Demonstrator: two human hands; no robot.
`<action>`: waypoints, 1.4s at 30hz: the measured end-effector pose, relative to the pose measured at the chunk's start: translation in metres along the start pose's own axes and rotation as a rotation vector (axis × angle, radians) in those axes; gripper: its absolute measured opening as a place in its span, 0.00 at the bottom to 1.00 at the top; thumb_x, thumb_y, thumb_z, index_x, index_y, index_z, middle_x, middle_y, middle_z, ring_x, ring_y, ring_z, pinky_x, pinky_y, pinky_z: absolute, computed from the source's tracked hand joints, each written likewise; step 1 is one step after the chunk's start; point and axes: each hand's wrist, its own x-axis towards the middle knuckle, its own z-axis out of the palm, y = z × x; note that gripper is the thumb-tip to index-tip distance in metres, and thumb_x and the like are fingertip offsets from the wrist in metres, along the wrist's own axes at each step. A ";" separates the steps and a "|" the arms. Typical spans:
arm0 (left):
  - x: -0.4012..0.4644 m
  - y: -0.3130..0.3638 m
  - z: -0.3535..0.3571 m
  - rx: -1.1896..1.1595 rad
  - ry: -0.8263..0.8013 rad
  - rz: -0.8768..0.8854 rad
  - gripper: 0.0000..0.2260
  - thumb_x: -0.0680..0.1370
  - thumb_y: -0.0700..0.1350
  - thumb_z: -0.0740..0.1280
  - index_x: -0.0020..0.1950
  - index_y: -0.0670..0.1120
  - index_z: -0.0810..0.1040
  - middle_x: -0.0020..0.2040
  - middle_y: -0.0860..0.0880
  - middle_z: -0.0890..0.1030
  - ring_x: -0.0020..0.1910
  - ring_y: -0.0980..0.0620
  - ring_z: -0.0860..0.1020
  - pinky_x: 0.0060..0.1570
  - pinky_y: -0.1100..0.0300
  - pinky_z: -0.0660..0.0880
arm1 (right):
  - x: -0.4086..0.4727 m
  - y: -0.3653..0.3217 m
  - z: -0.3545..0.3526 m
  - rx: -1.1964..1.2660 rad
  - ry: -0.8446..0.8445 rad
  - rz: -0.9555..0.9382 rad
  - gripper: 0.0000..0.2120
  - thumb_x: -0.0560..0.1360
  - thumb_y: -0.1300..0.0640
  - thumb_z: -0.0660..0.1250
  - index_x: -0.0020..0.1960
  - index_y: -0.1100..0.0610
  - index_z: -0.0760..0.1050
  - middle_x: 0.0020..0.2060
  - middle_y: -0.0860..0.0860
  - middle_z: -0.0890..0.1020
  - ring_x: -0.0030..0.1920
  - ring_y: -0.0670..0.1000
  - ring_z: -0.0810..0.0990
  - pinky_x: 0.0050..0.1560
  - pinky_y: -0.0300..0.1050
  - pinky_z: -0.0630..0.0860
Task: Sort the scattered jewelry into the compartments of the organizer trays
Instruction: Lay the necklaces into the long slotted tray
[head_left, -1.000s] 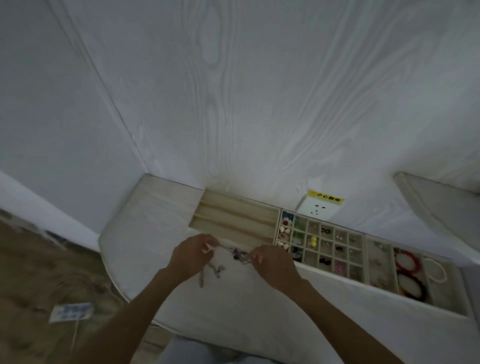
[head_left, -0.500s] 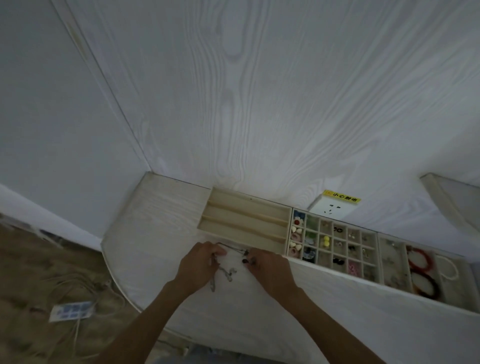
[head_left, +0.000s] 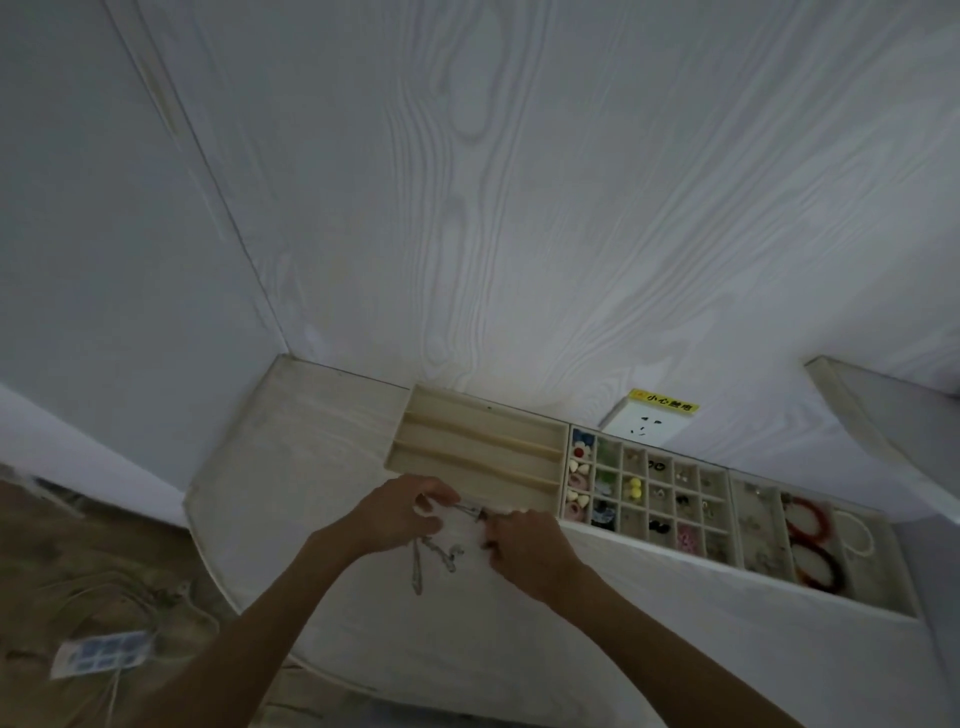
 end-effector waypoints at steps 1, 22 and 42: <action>-0.002 -0.001 0.001 -0.001 -0.014 -0.004 0.15 0.74 0.39 0.70 0.58 0.53 0.76 0.53 0.55 0.77 0.50 0.56 0.76 0.42 0.75 0.70 | 0.001 -0.001 -0.002 0.018 0.003 0.005 0.12 0.75 0.59 0.58 0.54 0.59 0.77 0.51 0.58 0.81 0.51 0.59 0.79 0.49 0.48 0.72; -0.009 0.092 -0.043 -0.145 -0.194 0.173 0.19 0.71 0.50 0.74 0.60 0.50 0.77 0.46 0.55 0.78 0.41 0.66 0.76 0.43 0.71 0.70 | -0.036 -0.007 -0.153 1.425 0.262 0.163 0.04 0.73 0.66 0.68 0.43 0.58 0.78 0.35 0.41 0.82 0.34 0.42 0.77 0.36 0.34 0.72; 0.020 0.083 -0.094 0.065 -0.089 0.191 0.07 0.77 0.48 0.68 0.52 0.49 0.81 0.43 0.56 0.80 0.37 0.67 0.75 0.39 0.73 0.69 | -0.053 0.015 -0.196 1.445 0.502 0.117 0.05 0.76 0.66 0.63 0.43 0.60 0.70 0.33 0.52 0.83 0.30 0.47 0.79 0.33 0.35 0.74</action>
